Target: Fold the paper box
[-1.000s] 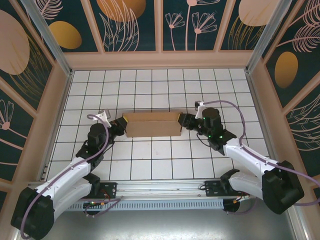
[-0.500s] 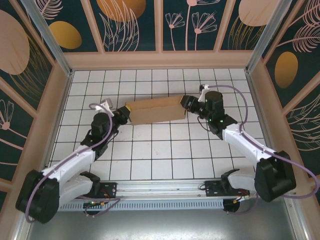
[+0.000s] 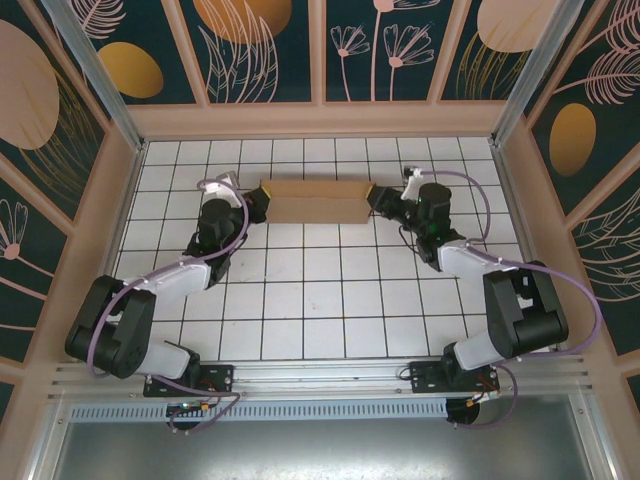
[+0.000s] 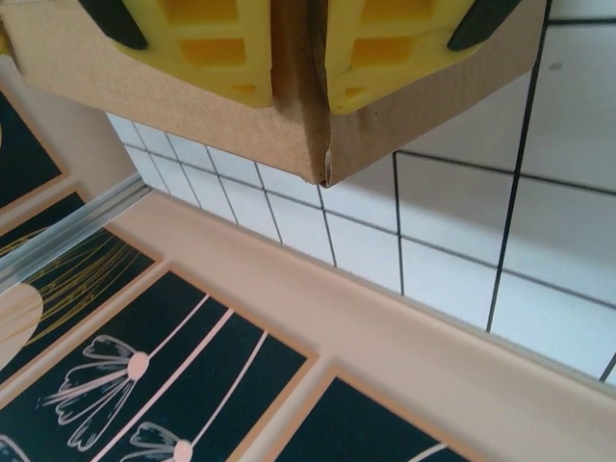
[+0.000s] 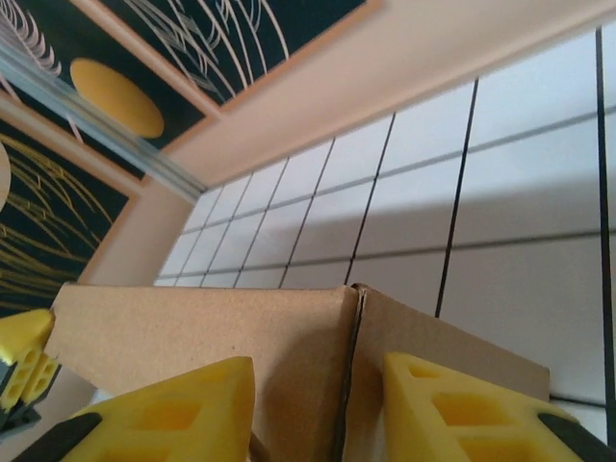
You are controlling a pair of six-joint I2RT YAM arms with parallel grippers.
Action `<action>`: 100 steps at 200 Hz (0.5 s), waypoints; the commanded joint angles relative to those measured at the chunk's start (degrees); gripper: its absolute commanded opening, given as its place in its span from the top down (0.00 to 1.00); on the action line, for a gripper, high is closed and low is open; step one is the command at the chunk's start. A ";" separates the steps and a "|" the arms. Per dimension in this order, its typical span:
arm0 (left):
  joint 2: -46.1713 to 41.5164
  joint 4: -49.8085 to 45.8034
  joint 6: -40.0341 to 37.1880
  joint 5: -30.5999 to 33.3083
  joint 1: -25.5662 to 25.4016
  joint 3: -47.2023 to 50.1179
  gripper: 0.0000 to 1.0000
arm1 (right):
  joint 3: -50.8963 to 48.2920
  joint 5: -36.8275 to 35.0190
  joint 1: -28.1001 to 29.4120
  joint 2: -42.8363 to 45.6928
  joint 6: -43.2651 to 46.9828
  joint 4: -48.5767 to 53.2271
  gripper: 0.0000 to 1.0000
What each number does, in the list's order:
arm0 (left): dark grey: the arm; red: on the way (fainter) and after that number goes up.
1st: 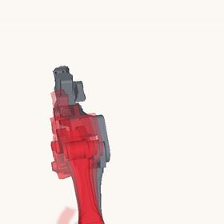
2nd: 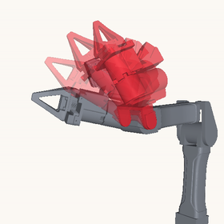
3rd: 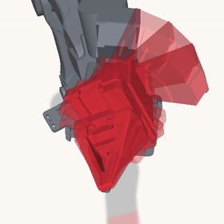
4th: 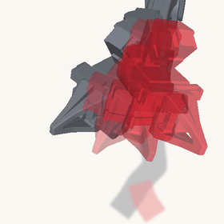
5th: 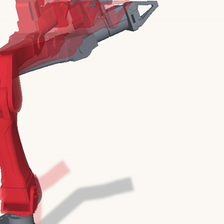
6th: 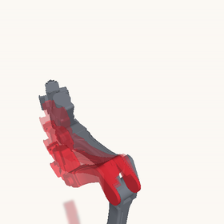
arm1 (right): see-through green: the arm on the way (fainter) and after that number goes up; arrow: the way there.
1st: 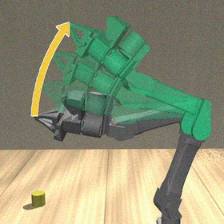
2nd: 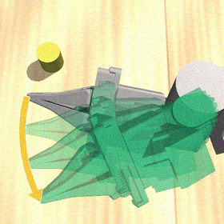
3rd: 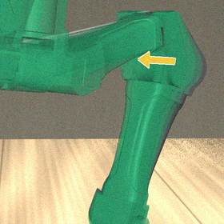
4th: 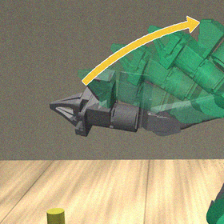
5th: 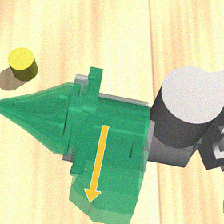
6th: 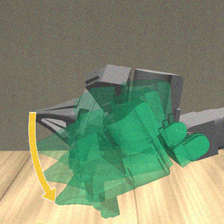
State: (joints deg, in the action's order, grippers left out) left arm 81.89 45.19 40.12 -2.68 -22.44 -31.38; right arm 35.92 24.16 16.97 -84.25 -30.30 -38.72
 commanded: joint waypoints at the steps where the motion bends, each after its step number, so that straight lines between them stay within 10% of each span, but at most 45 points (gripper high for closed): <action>1: 0.78 8.60 1.47 -6.12 -1.45 4.55 1.00 | -4.80 7.50 2.89 0.59 2.73 -9.11 0.62; 100: -5.15 7.92 4.28 1.26 -7.27 19.27 1.00 | -22.86 -7.81 10.55 10.43 3.77 -11.85 0.62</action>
State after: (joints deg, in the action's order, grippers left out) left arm 74.52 56.86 41.89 1.48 -27.57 -14.11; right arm 15.92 14.66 24.95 -72.51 -26.85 -52.29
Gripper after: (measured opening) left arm 0.104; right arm 0.378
